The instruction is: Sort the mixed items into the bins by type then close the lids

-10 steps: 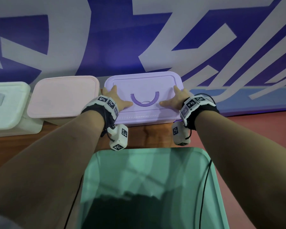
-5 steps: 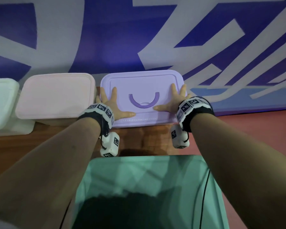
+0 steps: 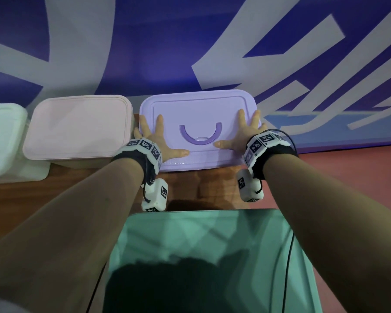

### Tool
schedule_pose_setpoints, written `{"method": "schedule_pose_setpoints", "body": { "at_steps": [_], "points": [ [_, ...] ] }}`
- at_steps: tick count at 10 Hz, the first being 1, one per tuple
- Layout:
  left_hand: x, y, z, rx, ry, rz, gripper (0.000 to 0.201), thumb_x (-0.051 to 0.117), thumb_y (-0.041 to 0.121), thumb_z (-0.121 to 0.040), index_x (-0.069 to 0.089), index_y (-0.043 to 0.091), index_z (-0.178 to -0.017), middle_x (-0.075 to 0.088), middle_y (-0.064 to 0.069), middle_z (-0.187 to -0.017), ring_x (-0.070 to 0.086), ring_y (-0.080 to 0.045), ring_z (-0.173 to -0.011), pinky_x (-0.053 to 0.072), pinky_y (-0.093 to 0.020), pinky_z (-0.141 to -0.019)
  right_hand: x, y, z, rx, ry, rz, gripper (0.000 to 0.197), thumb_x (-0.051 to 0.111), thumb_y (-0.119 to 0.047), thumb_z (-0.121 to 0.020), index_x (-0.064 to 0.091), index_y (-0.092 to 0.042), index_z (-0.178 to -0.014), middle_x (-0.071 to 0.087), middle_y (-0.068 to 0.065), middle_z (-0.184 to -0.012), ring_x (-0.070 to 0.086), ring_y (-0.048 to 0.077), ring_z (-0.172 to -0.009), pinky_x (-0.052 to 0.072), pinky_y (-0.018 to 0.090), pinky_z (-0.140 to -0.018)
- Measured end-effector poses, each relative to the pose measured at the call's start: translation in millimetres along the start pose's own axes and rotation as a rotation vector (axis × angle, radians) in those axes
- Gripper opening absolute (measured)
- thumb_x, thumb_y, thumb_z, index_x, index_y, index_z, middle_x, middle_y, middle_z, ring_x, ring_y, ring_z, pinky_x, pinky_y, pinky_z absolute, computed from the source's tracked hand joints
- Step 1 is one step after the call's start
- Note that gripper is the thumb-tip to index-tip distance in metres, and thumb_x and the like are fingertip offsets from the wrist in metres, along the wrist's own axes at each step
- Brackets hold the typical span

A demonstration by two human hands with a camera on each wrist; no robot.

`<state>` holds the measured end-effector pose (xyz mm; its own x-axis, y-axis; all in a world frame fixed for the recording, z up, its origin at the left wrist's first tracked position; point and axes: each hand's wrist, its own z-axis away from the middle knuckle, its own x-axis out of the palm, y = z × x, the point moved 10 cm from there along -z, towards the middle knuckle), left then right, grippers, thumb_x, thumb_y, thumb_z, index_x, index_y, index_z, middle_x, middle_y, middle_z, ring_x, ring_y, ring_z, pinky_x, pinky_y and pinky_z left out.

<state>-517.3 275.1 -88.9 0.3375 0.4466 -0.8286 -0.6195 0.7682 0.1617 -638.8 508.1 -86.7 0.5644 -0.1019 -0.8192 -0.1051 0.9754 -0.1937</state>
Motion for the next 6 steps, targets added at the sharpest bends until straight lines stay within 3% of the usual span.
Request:
{"method": "schedule_pose_setpoints", "body": {
  "at_steps": [4,5,6],
  "points": [
    [-4,-3,-2,-0.010,-0.044,-0.116,0.129,0.061,0.083,-0.060,-0.020,0.036,-0.148,-0.031,-0.010,-0.155,-0.021,-0.036,-0.145,0.003,-0.051,-0.119,-2,-2,-4,0.001,-0.024,0.020,0.122,0.066,-0.073,-0.065,-0.011,-0.031,-0.150,-0.022,0.008,-0.156,-0.002,0.045,-0.144,0.017,0.056,-0.115],
    [-16,1,1,-0.024,-0.056,-0.174,0.126,0.062,0.080,-0.063,-0.016,0.033,-0.150,-0.022,-0.013,-0.158,-0.014,-0.036,-0.147,0.004,-0.051,-0.118,-10,-2,4,0.023,-0.021,0.053,0.122,0.067,-0.073,-0.064,-0.007,-0.030,-0.150,-0.015,0.010,-0.157,0.003,0.044,-0.144,0.021,0.055,-0.114],
    [-38,5,1,0.004,0.031,-0.072,0.117,0.064,0.074,-0.069,-0.001,0.027,-0.153,-0.006,-0.011,-0.161,0.002,-0.032,-0.148,0.013,-0.046,-0.119,-21,-12,14,0.020,0.006,0.071,0.111,0.066,-0.069,-0.069,0.004,-0.025,-0.150,-0.005,0.011,-0.157,0.008,0.041,-0.143,0.024,0.052,-0.111]
  ]
}}
